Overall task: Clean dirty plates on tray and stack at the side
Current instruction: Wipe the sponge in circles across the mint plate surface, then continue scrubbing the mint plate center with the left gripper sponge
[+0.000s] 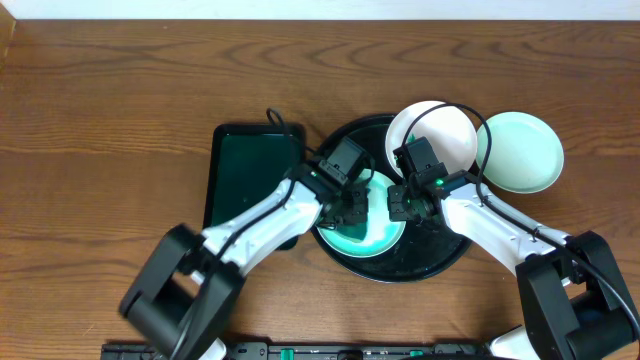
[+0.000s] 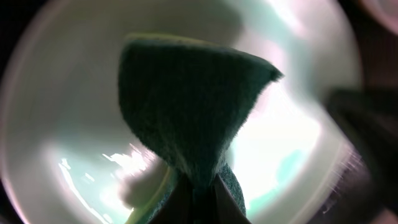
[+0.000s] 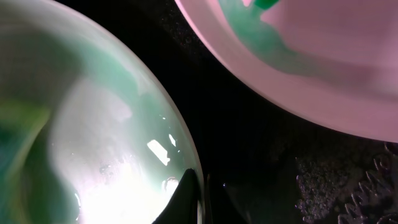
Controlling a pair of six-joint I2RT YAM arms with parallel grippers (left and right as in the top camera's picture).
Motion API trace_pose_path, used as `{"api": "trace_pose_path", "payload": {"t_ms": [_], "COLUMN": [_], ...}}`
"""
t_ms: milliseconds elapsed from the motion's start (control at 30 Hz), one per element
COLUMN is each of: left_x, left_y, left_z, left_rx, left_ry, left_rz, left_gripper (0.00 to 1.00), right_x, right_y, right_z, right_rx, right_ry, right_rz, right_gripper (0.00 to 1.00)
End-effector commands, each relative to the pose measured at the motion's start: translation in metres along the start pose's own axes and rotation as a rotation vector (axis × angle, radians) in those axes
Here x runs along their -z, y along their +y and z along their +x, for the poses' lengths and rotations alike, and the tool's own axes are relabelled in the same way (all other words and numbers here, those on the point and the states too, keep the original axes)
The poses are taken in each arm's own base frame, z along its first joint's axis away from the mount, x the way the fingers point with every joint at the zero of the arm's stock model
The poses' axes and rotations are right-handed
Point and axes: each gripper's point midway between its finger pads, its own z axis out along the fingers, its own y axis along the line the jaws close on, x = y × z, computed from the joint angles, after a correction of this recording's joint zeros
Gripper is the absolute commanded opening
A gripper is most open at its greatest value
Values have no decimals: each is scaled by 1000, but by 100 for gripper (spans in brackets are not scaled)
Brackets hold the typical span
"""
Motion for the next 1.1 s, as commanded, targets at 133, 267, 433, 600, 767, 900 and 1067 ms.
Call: {"api": "trace_pose_path", "payload": {"t_ms": [133,267,433,600,767,900,1067], "left_x": [78,82,77,65,47,42,38], "left_y": [-18,-7,6,12,19,21,22], "left_z": [-31,-40,-44,-41,-38,-36,-36], "left_rx": [-46,-37,-28,-25,-22,-22,-24], "left_ry": [-268,-327,-345,-315,-272,-260,-254], "left_rz": [38,-24,-92,-118,-149,-159,-165], "left_gripper": [7,8,7,8,7,8,7], "right_x": [-3,-3,-3,-3,-3,-3,-3], "right_y": [2,2,2,2,2,2,2], "right_z": [4,4,4,4,4,4,4], "right_rx": [6,6,6,6,6,6,6], "right_ry": [8,9,9,8,9,8,9], "right_rz": [-1,-1,-1,-1,-1,-1,-1], "right_gripper": [1,1,1,1,1,1,1]}}
